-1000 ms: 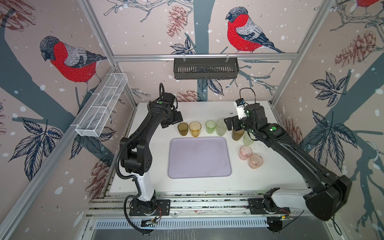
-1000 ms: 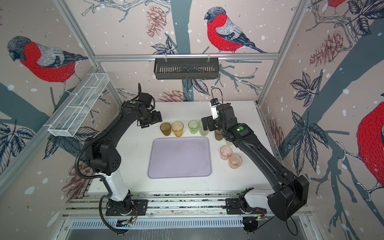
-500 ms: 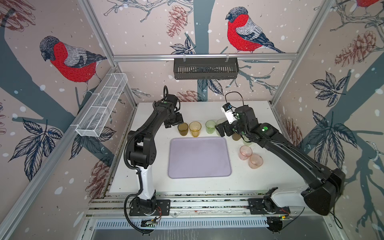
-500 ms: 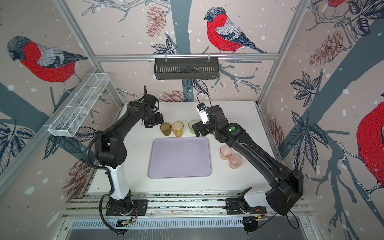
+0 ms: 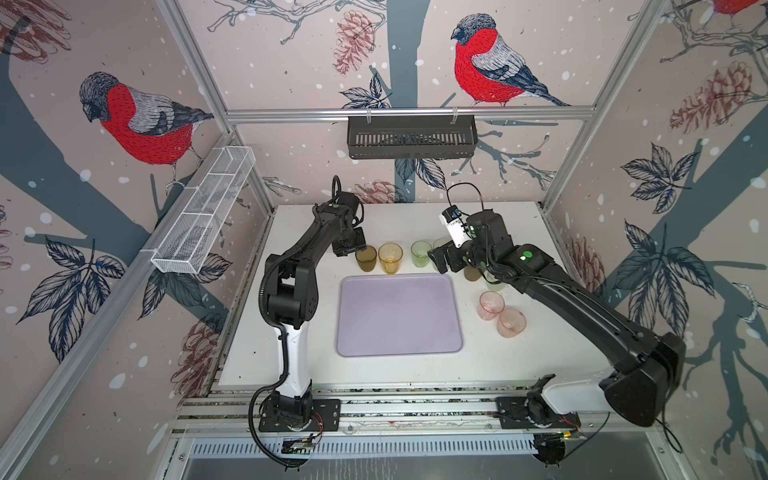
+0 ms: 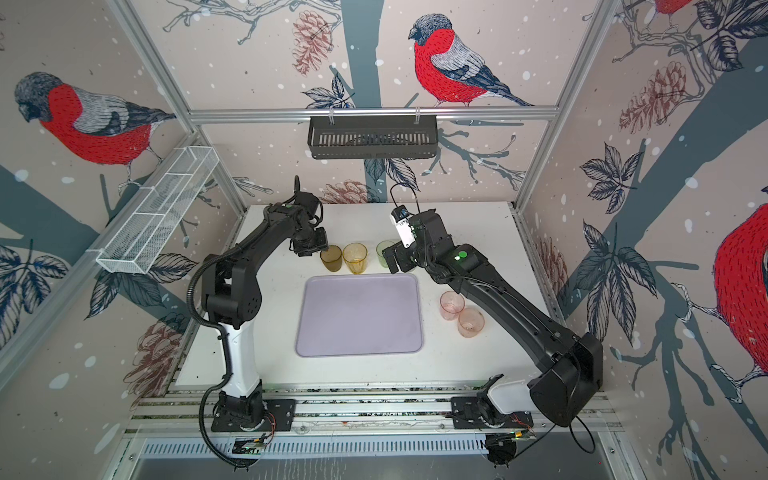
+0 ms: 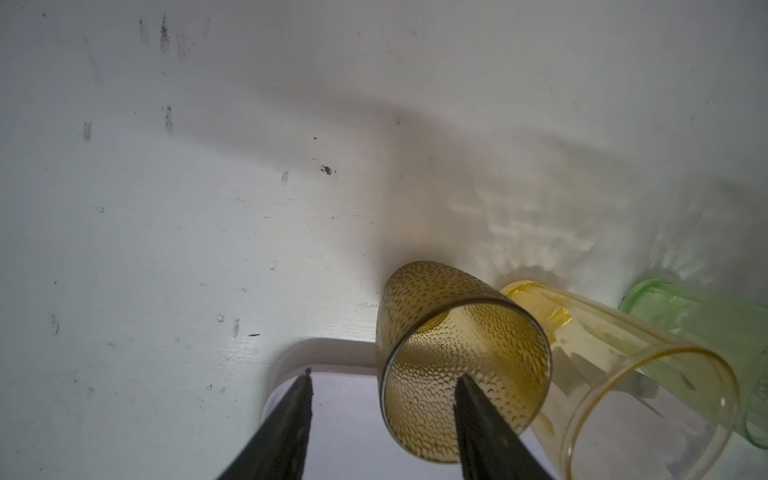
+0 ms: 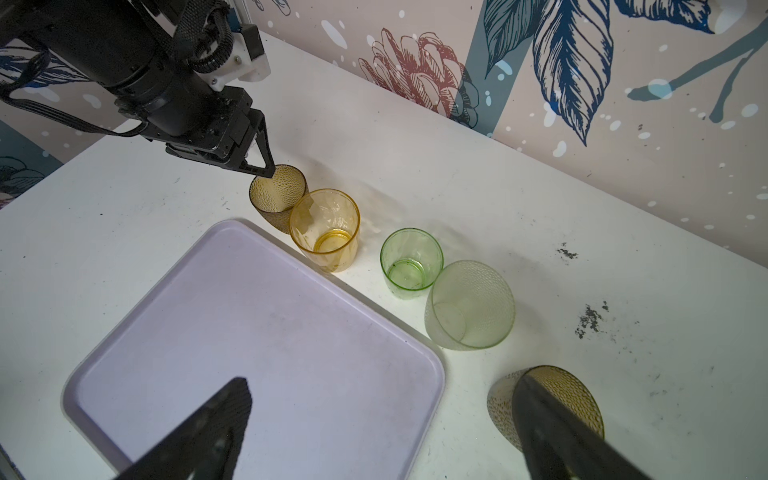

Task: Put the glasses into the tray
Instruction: 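Lower the left gripper around the dark amber textured glass and close it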

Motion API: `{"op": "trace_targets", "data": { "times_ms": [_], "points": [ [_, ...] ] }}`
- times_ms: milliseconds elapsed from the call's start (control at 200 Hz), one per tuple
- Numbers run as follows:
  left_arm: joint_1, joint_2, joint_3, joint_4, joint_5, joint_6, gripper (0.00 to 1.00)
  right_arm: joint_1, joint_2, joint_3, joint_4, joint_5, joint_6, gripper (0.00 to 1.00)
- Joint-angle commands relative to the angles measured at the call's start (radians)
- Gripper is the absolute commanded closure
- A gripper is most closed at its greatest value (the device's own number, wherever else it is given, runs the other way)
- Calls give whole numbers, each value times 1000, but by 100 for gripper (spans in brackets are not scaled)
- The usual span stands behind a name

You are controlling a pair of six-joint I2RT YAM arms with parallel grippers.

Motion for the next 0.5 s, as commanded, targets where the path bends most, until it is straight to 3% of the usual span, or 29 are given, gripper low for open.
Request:
{"op": "trace_targets", "data": {
  "times_ms": [0,255,495],
  "points": [
    [-9,11,9,-11,-22,7,50,0,3,10,20,15,-11,1],
    [-23,33,6,-7,-38,8,64,-12,9,16,19,19,-14,1],
    [-26,51,19,-3,-43,3,71,-29,-7,10,29,0,-5,1]
  ]
}}
